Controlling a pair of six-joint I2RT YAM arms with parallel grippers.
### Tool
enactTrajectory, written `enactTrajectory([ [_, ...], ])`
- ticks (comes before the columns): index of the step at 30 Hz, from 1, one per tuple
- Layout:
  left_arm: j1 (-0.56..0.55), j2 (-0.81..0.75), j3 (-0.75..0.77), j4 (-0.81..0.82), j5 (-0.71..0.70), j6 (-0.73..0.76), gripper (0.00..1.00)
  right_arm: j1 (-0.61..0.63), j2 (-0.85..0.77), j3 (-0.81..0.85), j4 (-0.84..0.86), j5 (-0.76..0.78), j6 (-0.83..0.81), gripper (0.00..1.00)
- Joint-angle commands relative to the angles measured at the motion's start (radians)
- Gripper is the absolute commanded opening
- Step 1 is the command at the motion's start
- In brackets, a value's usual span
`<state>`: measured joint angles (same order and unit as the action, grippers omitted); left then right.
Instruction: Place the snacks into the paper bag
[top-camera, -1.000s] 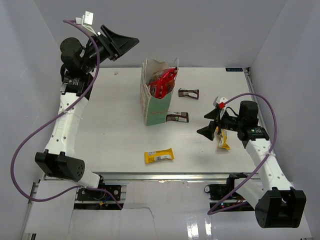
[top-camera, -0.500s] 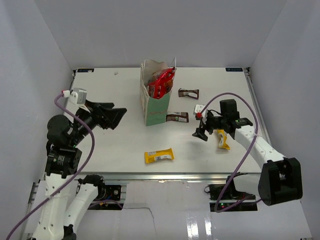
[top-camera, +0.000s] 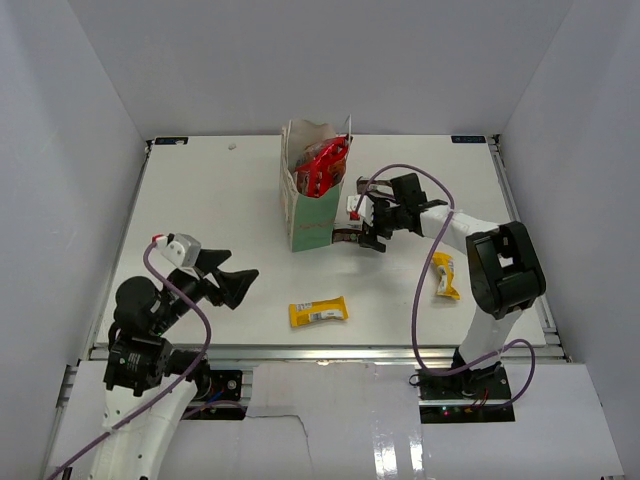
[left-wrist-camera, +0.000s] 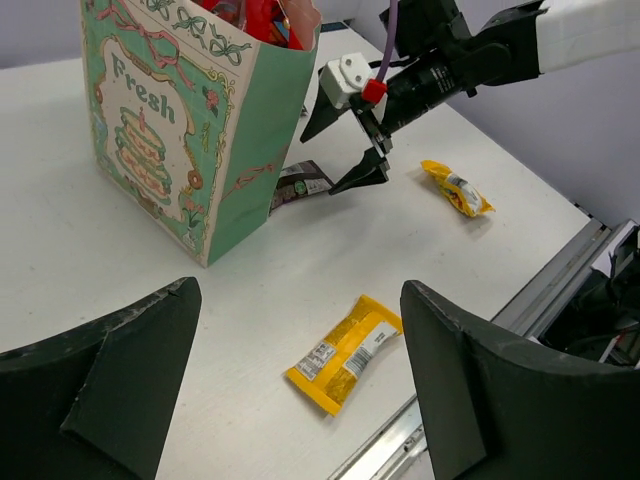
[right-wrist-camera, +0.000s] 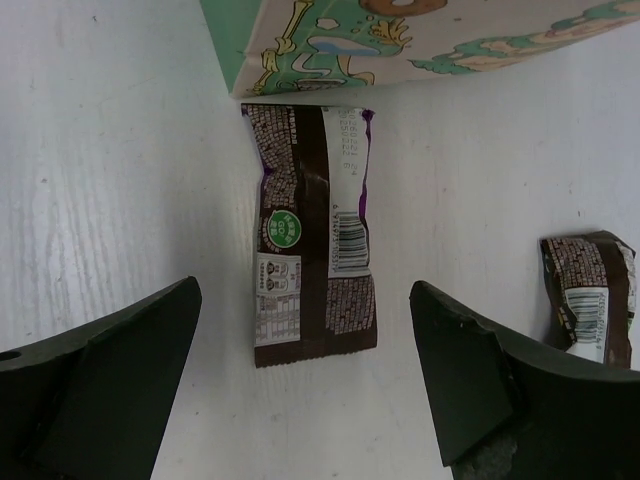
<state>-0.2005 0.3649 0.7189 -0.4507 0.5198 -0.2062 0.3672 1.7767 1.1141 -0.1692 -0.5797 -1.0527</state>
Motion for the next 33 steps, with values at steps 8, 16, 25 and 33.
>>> enactTrajectory([
  [8,-0.007,-0.245,-0.177,0.113,-0.078,-0.007,0.96,0.033,0.098,0.05,0.065,-0.003,-0.118,0.97],
  [16,-0.005,-0.239,-0.185,0.124,-0.05,-0.007,0.96,0.052,0.196,0.121,0.014,0.043,-0.119,0.91],
  [25,-0.005,-0.241,-0.185,0.124,-0.049,-0.004,0.96,0.052,0.181,0.095,-0.088,0.037,-0.185,0.52],
  [33,-0.005,-0.244,-0.187,0.122,-0.043,-0.004,0.96,0.05,0.029,-0.025,-0.118,0.035,-0.204,0.27],
])
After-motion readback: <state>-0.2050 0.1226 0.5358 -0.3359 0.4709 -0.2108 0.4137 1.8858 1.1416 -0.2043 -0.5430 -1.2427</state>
